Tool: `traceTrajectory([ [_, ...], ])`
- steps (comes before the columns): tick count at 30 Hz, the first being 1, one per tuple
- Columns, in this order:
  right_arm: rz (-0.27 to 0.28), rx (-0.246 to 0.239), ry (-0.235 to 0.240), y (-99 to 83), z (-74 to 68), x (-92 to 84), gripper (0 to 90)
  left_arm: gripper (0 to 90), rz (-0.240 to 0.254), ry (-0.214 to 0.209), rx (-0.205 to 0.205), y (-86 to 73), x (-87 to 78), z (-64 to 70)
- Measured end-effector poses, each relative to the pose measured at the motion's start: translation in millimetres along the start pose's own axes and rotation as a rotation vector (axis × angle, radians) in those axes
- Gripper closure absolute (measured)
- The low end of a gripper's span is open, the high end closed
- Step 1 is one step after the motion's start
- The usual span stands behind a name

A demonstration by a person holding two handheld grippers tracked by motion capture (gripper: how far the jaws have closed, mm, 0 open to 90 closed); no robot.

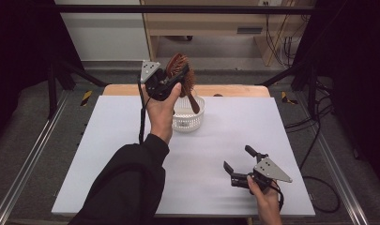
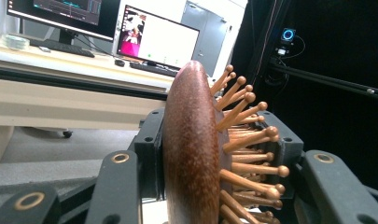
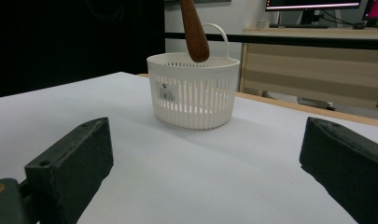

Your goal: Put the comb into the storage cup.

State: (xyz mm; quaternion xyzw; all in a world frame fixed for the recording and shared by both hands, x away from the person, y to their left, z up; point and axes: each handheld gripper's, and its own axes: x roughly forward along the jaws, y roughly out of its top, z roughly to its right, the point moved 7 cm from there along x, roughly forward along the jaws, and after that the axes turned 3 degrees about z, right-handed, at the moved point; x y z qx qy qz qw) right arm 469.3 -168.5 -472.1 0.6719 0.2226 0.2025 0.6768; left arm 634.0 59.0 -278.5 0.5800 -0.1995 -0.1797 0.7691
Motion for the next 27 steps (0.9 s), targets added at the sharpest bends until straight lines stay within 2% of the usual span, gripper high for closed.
traceTrajectory([
  [9, -0.016, -0.005, 0.005, -1.5, -2.0, 0.9, 2.7, 50.1, 0.0, 0.017, -0.013, -8.2, 11.4, -7.2],
  [14, -0.015, -0.002, 0.007, -1.3, -1.8, 0.7, 2.7, 50.1, -0.024, 0.017, 0.004, -17.6, 20.4, -7.8],
  [17, -0.01, -0.005, 0.0, -0.6, -1.1, 0.3, 2.7, 50.0, -0.041, 0.021, 0.028, -23.7, 24.4, -7.7],
  [27, -0.007, -0.007, -0.007, -0.1, 0.1, -0.2, 2.3, 50.0, -0.07, 0.028, 0.029, -37.2, 32.1, -12.5],
])
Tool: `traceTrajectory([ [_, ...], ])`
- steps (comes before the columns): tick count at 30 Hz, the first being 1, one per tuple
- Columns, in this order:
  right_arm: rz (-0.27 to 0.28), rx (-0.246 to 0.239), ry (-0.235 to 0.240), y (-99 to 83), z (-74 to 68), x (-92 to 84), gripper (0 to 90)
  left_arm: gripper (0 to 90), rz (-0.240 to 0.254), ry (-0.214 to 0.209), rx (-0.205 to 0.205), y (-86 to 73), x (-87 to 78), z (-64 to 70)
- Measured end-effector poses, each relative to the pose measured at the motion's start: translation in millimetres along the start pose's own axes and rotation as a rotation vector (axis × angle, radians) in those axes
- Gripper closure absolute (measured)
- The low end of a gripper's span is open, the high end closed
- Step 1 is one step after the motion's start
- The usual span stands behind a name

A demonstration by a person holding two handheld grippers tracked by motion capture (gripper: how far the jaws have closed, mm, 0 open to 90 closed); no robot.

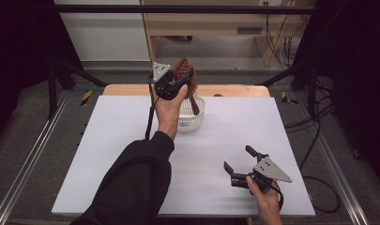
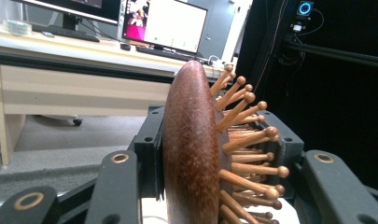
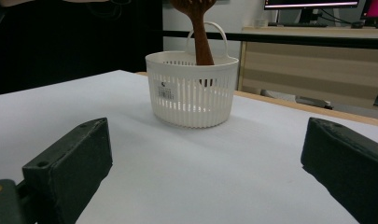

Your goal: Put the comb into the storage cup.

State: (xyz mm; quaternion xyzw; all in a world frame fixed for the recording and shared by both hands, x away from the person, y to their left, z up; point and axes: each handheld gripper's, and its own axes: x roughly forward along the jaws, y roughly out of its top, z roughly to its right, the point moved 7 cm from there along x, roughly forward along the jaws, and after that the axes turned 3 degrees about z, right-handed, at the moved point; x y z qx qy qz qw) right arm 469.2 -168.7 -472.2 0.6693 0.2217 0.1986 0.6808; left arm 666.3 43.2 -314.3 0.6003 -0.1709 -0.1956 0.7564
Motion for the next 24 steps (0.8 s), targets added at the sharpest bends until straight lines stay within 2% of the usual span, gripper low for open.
traceTrajectory([
  [14, -0.002, 0.002, 0.003, -0.2, 0.4, -0.8, 2.2, 49.9, -0.022, 0.019, -0.003, -11.3, 4.8, -7.2],
  [24, -0.004, 0.004, 0.003, -0.9, 0.7, -0.6, 2.2, 49.8, -0.041, 0.028, -0.023, -21.1, 7.1, -8.6],
])
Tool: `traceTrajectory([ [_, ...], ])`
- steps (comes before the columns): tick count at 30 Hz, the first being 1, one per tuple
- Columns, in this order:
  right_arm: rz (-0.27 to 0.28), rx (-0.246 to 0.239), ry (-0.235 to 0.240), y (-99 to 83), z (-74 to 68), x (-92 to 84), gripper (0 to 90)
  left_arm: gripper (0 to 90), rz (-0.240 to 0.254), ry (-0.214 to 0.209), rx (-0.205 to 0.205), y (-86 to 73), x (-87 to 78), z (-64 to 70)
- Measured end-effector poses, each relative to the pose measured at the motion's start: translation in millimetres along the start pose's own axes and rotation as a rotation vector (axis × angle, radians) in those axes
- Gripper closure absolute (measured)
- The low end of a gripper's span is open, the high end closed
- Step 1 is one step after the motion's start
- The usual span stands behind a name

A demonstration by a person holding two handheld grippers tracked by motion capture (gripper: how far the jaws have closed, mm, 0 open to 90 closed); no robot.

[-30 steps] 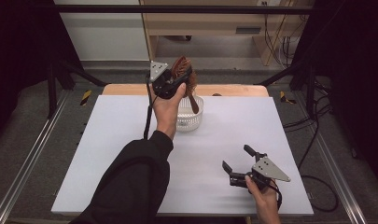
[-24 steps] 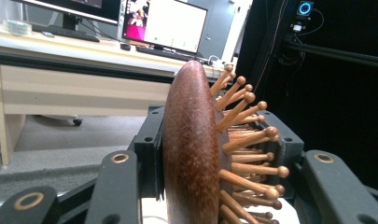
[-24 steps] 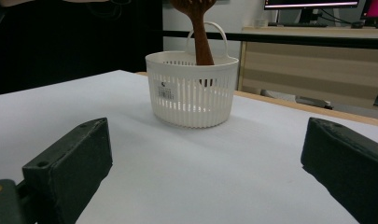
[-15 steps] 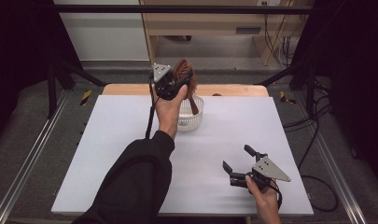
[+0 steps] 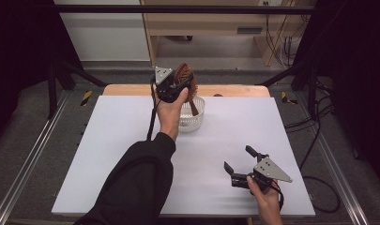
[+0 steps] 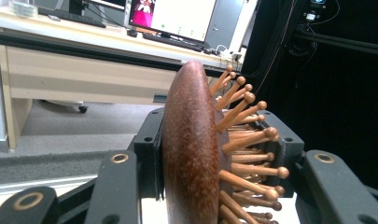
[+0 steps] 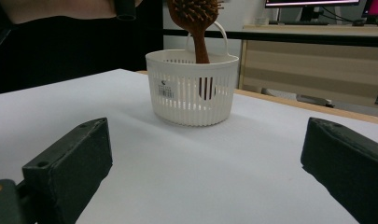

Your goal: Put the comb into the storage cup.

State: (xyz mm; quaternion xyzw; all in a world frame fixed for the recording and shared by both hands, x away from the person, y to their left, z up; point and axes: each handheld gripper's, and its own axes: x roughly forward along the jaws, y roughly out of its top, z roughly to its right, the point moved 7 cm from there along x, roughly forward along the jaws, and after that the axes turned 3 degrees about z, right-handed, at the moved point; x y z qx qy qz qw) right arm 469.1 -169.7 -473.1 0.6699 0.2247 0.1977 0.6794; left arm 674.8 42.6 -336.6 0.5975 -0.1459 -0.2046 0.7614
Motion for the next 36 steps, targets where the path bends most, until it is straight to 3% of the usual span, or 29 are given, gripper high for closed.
traceTrajectory([
  [20, 0.001, 0.009, -0.005, -0.2, 1.5, -0.5, 2.4, 49.7, -0.004, 0.007, -0.006, -8.5, 4.6, 1.1],
  [36, 0.001, 0.01, -0.005, -0.5, 1.7, -0.5, 2.6, 49.6, -0.006, 0.03, 0.008, -9.8, 5.7, -6.6],
])
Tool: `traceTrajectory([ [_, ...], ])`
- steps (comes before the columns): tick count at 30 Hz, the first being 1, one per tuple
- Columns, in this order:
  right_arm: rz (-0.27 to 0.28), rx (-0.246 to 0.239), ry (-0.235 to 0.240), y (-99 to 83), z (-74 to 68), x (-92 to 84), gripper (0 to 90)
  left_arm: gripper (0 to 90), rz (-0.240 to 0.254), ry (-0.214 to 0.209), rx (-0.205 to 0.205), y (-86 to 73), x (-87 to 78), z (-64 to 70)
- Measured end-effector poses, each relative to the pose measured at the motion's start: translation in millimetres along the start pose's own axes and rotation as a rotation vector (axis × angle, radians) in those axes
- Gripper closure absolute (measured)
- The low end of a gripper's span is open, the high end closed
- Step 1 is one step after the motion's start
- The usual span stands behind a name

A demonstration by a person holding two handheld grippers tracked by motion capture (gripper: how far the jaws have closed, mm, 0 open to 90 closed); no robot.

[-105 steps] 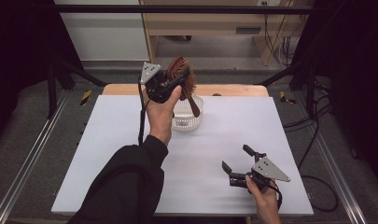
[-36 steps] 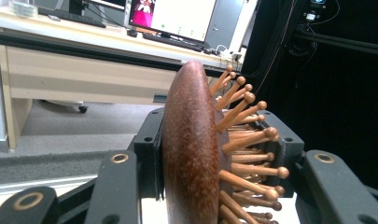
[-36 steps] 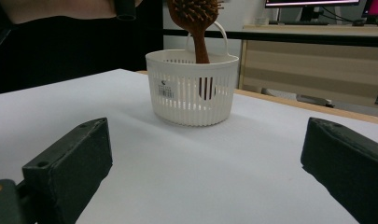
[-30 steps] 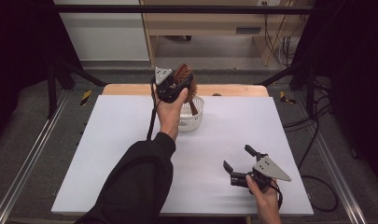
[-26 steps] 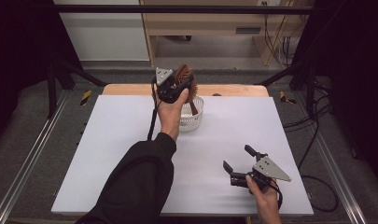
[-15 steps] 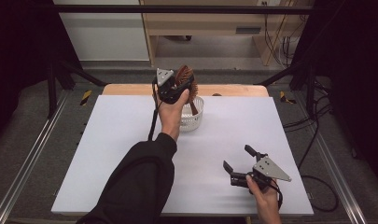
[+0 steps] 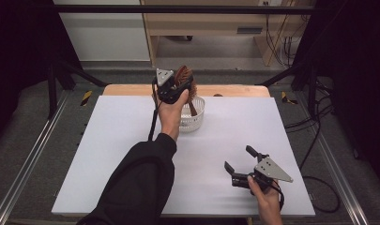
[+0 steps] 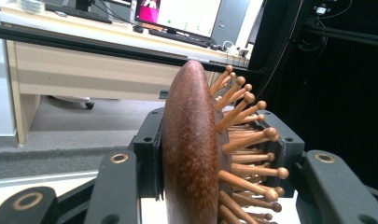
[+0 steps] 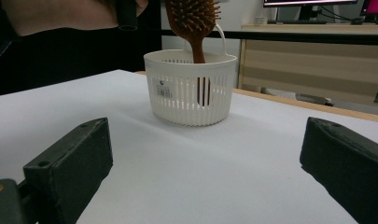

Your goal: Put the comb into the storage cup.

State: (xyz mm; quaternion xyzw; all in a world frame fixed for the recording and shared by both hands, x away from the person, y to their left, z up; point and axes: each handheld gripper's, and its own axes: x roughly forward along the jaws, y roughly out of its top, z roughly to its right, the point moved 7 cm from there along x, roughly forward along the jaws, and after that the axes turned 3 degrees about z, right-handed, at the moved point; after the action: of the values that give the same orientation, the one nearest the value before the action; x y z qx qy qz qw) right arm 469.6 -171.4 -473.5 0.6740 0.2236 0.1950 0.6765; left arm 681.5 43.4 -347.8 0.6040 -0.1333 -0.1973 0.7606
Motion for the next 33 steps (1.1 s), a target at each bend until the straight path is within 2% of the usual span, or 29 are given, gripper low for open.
traceTrajectory([
  [26, 0.003, 0.009, 0.003, 0.0, 0.2, -0.1, 2.7, 49.5, -0.004, -0.001, -0.01, -7.4, 4.5, -2.3],
  [33, 0.012, 0.008, 0.0, 1.1, 0.3, -0.6, 3.1, 49.5, 0.0, 0.012, -0.017, -9.8, 3.5, -6.7],
])
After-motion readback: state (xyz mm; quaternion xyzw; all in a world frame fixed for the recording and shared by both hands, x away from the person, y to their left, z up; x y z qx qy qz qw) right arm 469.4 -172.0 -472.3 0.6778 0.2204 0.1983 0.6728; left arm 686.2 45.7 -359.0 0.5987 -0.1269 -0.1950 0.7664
